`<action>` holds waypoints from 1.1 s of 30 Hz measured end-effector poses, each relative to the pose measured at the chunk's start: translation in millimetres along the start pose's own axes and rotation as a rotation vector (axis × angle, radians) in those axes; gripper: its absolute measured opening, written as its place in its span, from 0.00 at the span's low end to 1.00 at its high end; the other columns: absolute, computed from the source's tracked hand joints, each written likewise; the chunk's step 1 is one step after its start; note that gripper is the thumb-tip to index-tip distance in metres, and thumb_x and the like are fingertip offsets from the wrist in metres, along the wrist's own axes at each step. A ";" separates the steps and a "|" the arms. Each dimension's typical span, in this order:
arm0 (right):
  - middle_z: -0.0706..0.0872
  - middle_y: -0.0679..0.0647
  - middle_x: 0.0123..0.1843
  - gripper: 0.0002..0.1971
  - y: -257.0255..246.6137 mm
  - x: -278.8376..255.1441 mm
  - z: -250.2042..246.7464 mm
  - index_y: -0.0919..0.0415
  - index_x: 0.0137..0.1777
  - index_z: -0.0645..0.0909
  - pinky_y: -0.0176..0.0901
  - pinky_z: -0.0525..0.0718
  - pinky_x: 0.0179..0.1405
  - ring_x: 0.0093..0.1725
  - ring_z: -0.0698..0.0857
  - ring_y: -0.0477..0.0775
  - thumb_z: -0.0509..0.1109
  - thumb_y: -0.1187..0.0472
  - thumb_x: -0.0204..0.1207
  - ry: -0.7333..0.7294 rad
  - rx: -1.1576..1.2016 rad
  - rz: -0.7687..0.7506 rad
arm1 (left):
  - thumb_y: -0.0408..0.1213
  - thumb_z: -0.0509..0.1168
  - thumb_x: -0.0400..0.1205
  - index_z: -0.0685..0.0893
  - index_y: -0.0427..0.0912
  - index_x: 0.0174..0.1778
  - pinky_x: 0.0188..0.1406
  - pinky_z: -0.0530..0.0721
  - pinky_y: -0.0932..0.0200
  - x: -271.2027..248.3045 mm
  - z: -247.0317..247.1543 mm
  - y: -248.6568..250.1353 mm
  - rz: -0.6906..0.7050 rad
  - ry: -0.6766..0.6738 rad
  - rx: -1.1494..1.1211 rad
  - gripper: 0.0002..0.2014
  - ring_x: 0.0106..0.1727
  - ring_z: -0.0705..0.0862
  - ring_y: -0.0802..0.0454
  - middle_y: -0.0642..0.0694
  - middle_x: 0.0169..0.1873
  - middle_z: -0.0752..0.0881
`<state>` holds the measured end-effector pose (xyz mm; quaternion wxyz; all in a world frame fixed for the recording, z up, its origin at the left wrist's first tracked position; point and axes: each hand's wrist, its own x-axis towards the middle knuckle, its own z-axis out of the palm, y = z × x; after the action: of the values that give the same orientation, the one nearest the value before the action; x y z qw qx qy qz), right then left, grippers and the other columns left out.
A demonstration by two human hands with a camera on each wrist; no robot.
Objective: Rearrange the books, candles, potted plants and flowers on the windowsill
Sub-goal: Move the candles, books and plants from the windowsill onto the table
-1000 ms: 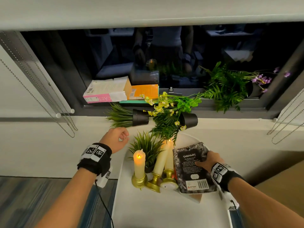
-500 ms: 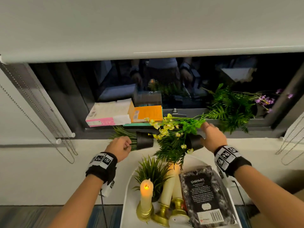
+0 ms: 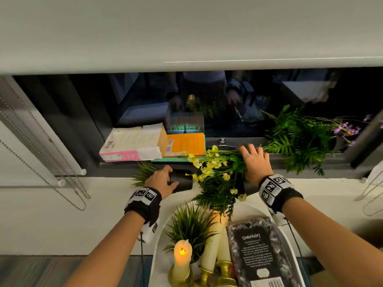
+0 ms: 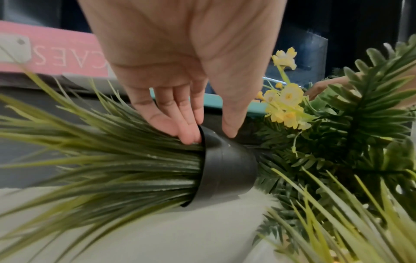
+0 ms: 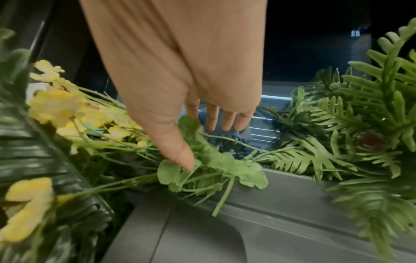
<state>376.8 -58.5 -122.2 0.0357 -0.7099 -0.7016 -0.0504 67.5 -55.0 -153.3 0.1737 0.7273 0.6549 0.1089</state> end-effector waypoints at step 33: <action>0.78 0.61 0.55 0.29 4.4 45.6 -47.7 0.67 0.65 0.67 0.55 0.74 0.58 0.55 0.77 0.65 0.72 0.75 0.64 0.410 0.262 -0.103 | 0.39 0.71 0.75 0.76 0.51 0.62 0.33 0.72 0.60 5.8 10.8 3.4 0.051 0.092 0.019 0.19 0.39 0.78 0.52 0.53 0.36 0.76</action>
<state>380.7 -19.1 -69.3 0.2665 -0.6374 -0.7156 -0.1035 75.5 -50.7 -162.3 0.1335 0.7397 0.6444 0.1406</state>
